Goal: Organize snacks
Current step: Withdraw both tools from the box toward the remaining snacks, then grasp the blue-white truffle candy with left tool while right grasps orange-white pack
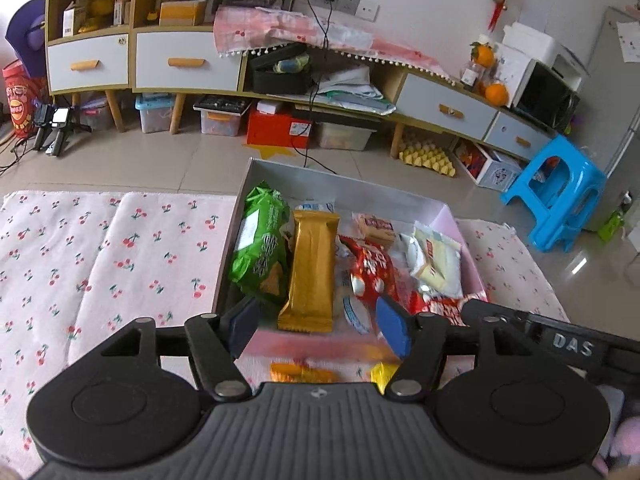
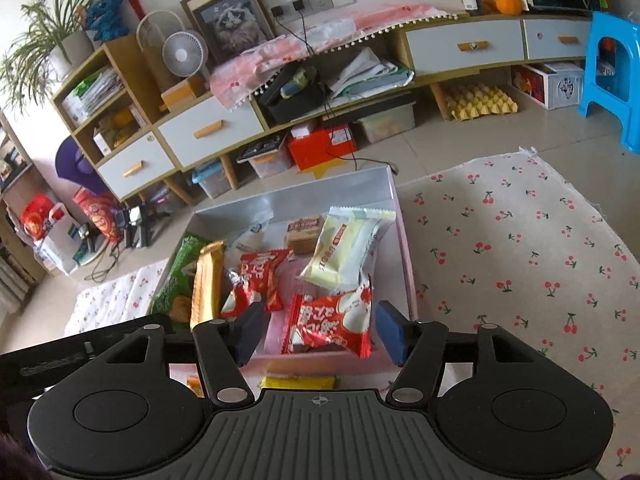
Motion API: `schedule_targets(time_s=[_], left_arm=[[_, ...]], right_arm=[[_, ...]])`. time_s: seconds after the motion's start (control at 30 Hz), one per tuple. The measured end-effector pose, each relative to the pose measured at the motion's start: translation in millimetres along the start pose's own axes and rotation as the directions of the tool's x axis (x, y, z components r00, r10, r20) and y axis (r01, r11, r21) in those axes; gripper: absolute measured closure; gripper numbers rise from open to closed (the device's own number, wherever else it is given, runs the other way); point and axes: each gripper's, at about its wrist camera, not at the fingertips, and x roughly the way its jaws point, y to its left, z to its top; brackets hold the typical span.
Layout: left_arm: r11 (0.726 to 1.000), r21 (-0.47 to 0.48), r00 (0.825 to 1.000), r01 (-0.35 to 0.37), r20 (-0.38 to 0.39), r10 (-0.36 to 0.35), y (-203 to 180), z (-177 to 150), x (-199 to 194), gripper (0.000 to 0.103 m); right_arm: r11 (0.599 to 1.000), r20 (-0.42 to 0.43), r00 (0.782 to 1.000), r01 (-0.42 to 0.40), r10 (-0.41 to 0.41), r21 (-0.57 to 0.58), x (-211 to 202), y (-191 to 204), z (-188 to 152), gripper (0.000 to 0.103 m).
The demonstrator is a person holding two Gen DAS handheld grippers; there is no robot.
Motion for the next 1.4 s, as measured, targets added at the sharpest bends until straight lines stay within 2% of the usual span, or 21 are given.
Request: schedule_targets(time_s=[0.1,0.2,0.57,0.8,0.93,1.23,1.4], left_arm=[[1.0,0.012,1.0,0.0,-0.011,0.0,0.0,-7.8,-6.4,0.039],[1.0,0.006,1.0,-0.006,-0.021,0.006,3.0,-13.1,-12.4,0.038],[1.0,-0.022,1.0,0.017,-0.02,-0.017,7.4,-34.8,-38.8,0.029],[1.0,0.021,0.999,0.021,-0.04,-0.02,3.2,-54.8,-38.8,0.029],[0.998,0.05,0.997,0.024,-0.069,-0.021,-3.5,-67.8,-34.3,0.029],[0.992,0.122,0.995,0.007,-0.096,0.004,-27.1,-93.6,-20.2,0.031],[0.995,0.091,0.995,-0.042,-0.088,0.05,-34.3,-99.8,-10.5,0.035]], right_arm=[[1.0,-0.004,1.0,0.008,-0.008,-0.013,-5.1,0.4,-3.0,0.042],[1.0,-0.004,1.0,0.006,-0.006,-0.026,-10.9,0.4,-5.6,0.035],[0.996,0.006,1.0,0.008,-0.008,-0.093,-35.8,-2.6,-16.3,0.033],[0.989,-0.034,0.999,0.008,-0.013,-0.145,-42.5,-11.4,-33.1,0.033],[0.978,-0.05,0.998,0.035,-0.046,-0.204,-41.4,-17.5,-44.0,0.033],[0.966,-0.084,0.992,0.068,-0.092,-0.248,-37.3,-34.9,-58.9,0.033],[0.964,-0.093,0.99,0.075,-0.101,-0.255,-34.7,-41.8,-61.0,0.033]])
